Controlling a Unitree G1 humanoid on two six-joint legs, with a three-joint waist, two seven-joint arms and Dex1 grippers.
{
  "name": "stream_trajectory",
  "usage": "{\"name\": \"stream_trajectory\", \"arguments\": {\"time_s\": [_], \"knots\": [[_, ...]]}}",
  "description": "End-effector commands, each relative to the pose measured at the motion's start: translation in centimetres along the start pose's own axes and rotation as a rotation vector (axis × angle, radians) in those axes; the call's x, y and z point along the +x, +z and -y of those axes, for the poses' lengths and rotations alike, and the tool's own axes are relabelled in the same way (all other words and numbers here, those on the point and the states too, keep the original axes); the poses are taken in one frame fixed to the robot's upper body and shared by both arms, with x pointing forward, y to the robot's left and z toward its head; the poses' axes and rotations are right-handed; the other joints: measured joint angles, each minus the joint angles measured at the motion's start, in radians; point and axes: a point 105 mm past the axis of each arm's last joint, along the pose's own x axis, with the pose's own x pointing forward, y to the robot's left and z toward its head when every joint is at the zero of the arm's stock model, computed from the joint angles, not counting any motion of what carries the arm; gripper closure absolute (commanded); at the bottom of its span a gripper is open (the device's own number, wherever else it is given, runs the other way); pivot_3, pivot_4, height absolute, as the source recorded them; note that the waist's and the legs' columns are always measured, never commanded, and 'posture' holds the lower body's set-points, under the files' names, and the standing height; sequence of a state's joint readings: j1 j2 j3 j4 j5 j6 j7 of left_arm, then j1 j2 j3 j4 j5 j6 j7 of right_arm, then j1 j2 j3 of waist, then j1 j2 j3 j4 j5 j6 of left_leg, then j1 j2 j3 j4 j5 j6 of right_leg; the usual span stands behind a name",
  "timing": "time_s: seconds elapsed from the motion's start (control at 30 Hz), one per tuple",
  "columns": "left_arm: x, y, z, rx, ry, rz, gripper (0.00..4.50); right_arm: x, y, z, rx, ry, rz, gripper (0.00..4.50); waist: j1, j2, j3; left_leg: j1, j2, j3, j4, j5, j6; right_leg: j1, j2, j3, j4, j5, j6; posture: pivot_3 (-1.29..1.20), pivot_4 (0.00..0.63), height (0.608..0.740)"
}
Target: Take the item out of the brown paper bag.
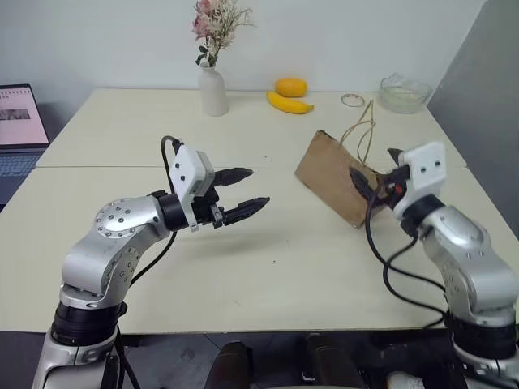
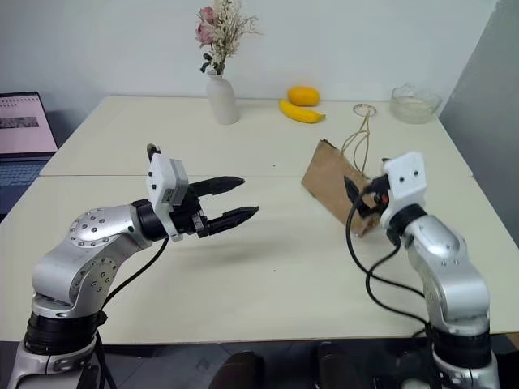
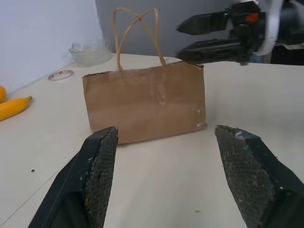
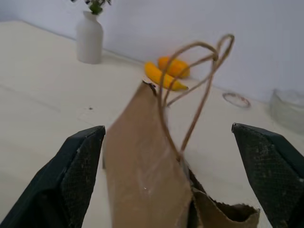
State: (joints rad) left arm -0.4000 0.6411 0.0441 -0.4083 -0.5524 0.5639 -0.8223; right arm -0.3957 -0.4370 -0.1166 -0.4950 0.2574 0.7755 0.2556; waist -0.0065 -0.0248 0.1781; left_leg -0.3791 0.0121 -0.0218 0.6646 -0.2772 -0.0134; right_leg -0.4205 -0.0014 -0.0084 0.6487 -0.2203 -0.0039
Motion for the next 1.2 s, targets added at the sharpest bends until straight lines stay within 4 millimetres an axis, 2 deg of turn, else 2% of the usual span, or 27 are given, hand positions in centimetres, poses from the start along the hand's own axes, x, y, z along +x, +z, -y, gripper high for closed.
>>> {"name": "stream_trajectory", "arguments": {"time_s": [0.03,0.23,0.53,0.6,0.7,0.97,1.1,1.2], "knots": [[0.1,0.9,0.0,0.044,-0.007,0.025,1.1,1.2,1.2,1.1,0.045,-0.015,-0.02,0.0,0.0,0.0,0.0,-0.001,0.0,0.0,0.0,0.0,0.0,0.0,0.0,0.0,0.0,0.0,0.0,0.0,0.15,0.74],[0.2,1.0,0.0,0.045,0.006,0.038,1.1,2.7,1.5,2.3,0.155,-0.037,-0.084,0.0,0.001,0.0,0.0,-0.003,0.001,0.0,-0.001,0.0,0.0,-0.001,-0.001,0.0,-0.002,0.0,0.0,0.0,0.15,0.74],[0.1,0.6,-0.1,0.061,0.015,0.032,1.1,4.7,3.9,3.3,0.247,-0.022,-0.058,0.0,0.0,0.001,0.0,-0.002,0.0,0.0,-0.001,0.0,0.0,-0.001,-0.001,0.0,-0.001,0.0,0.0,0.0,0.15,0.74],[0.1,0.5,-0.1,0.062,0.016,0.033,1.06,4.9,4.2,3.5,0.248,-0.021,-0.058,0.4,-0.001,0.001,0.0,-0.003,0.001,0.0,-0.001,0.0,0.0,-0.001,-0.001,-0.001,-0.002,0.0,0.0,0.0,0.15,0.74],[0.0,0.4,-0.1,0.063,0.018,0.03,1.06,5.1,4.4,3.7,0.241,-0.015,-0.063,1.3,-0.001,0.001,0.0,-0.003,0.001,0.0,-0.001,0.0,0.0,-0.001,-0.001,0.0,-0.002,0.0,0.0,0.0,0.15,0.74],[-0.3,0.1,-0.2,0.071,0.03,0.017,1.06,5.4,5.2,3.2,0.239,0.03,-0.05,4.37,-0.002,0.001,0.001,-0.002,0.001,0.0,-0.001,0.0,0.0,-0.002,-0.001,0.0,-0.001,0.0,0.0,0.0,0.15,0.74],[-0.4,0.0,-0.2,0.072,0.039,0.012,1.06,5.7,5.8,3.1,0.215,0.05,-0.033,4.46,-0.002,0.001,0.001,-0.003,0.001,0.0,-0.001,0.0,0.0,-0.001,-0.001,0.0,-0.002,0.0,0.0,0.0,0.15,0.74],[-0.6,-0.1,-0.3,0.071,0.056,0.009,1.06,6.0,6.4,3.1,0.125,0.067,-0.012,4.46,-0.002,0.001,0.001,-0.003,0.0,0.0,-0.001,0.0,0.0,-0.002,-0.001,0.0,-0.002,0.0,0.0,0.0,0.15,0.74]]}}
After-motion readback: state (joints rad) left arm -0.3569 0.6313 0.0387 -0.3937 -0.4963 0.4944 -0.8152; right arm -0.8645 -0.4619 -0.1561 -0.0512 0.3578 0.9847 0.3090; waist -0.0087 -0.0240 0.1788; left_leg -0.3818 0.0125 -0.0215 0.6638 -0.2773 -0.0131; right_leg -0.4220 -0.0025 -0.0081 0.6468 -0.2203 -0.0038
